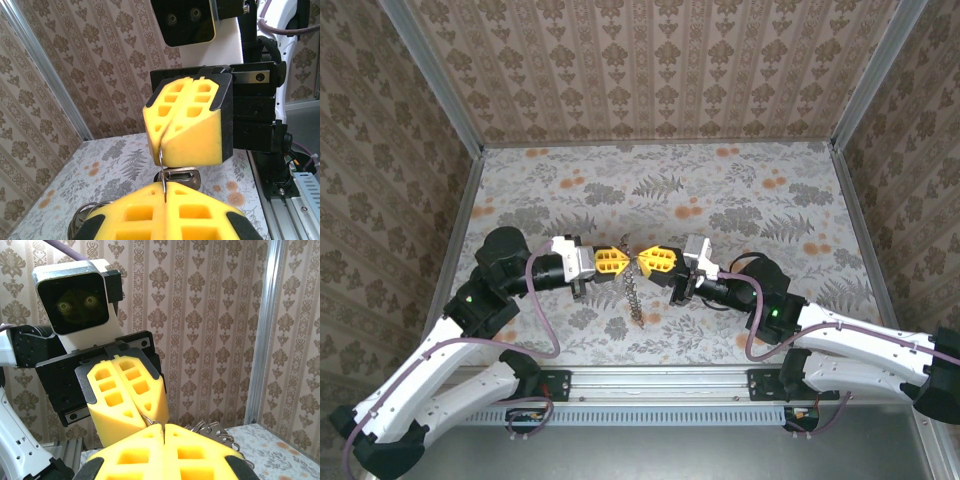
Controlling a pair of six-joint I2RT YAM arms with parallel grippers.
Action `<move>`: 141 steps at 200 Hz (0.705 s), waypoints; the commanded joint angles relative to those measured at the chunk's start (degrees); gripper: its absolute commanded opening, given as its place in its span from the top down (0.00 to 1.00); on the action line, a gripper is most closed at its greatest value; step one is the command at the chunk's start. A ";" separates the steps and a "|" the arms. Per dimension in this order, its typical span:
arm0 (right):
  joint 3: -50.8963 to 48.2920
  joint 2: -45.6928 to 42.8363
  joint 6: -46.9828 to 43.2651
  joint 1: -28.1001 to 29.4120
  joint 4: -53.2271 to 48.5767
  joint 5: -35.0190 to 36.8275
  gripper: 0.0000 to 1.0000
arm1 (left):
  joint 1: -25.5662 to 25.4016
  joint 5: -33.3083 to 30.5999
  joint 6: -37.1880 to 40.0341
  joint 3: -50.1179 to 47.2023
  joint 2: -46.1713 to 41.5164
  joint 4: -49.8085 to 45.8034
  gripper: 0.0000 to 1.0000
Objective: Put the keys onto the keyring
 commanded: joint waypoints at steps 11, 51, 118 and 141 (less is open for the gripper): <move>-0.78 -0.73 0.20 -0.50 -0.17 4.83 1.00 | -0.46 2.74 -0.18 -0.27 -2.20 3.37 1.00; -0.62 -0.32 -0.26 -0.51 -0.25 4.54 1.00 | -0.44 3.42 -0.84 -0.39 -2.34 4.23 1.00; -0.29 -0.40 -2.12 0.01 -1.39 5.95 1.00 | 0.01 4.47 -1.74 -0.54 -1.90 5.20 1.00; -0.25 -0.44 -2.34 0.01 -1.84 7.18 1.00 | 0.19 4.86 -2.03 -0.43 -1.93 5.45 1.00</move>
